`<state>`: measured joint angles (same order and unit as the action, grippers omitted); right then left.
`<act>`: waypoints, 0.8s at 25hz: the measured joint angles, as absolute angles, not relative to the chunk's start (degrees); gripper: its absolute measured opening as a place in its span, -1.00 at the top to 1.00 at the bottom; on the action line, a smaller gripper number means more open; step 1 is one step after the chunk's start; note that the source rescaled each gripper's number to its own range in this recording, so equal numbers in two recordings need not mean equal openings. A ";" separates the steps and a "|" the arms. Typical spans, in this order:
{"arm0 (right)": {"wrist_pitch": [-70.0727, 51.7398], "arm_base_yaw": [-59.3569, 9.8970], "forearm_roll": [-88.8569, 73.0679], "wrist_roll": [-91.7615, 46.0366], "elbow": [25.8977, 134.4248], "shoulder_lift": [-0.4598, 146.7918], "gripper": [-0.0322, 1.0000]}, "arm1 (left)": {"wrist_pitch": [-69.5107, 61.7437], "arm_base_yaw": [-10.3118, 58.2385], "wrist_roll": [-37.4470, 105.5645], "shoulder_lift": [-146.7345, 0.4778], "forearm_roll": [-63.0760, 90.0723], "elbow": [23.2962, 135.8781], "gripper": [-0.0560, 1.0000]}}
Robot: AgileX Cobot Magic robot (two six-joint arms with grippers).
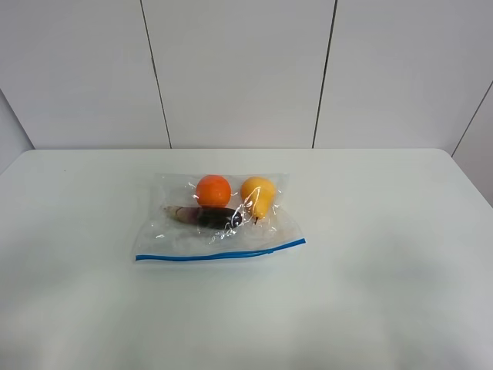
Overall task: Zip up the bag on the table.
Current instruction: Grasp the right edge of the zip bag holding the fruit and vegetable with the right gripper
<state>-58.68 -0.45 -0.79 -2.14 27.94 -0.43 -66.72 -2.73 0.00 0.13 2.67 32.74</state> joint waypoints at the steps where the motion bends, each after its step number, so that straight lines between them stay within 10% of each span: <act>1: -58.68 -0.45 -0.79 -2.14 27.94 -0.43 -1.00 | -66.72 -2.73 0.00 0.13 2.67 32.74 -1.00; 20: -51.67 -0.45 -0.79 -2.14 34.91 11.32 -1.00 | -66.72 -2.73 0.00 0.13 2.67 32.74 -1.00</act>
